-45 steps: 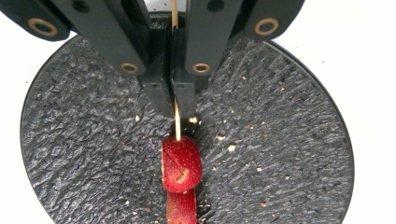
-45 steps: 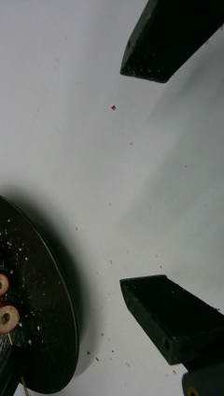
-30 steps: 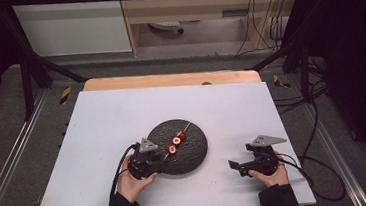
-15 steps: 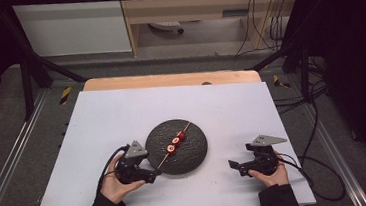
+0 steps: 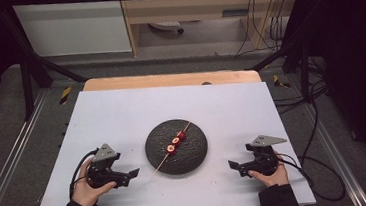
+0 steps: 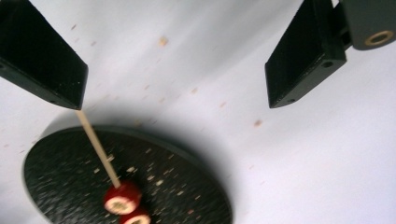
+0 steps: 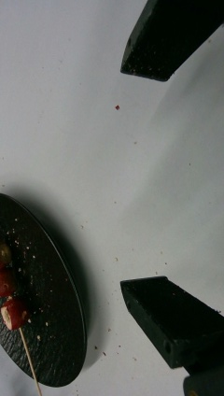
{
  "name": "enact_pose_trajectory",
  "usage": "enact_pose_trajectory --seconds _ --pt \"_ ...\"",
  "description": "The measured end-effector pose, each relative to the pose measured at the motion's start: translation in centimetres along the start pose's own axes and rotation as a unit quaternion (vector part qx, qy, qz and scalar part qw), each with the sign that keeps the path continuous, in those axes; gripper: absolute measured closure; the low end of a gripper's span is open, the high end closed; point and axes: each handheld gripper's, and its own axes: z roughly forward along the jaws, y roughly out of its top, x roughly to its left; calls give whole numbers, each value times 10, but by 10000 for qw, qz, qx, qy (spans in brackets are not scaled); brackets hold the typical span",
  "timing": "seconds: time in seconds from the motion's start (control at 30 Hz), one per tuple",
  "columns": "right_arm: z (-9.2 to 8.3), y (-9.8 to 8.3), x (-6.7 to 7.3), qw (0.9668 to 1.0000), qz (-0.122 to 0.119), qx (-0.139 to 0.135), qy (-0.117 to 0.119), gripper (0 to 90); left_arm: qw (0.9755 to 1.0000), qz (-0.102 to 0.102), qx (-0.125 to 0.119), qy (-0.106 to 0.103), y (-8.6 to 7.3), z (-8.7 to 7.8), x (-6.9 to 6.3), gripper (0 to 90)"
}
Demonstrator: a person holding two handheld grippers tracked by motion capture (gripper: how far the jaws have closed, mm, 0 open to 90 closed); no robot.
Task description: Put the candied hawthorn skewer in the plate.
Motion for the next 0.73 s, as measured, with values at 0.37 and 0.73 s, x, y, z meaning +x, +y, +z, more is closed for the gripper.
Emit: enact_pose_trajectory --seconds 0.37,0.73 --pt "1 -1 1 10000 -67 53 29 6 9997 -81 -16 222 -33 -8 19 55" --pt "0 -2 2 9998 -151 113 77 6 9997 -86 -64 199 -39 -10 22 56"
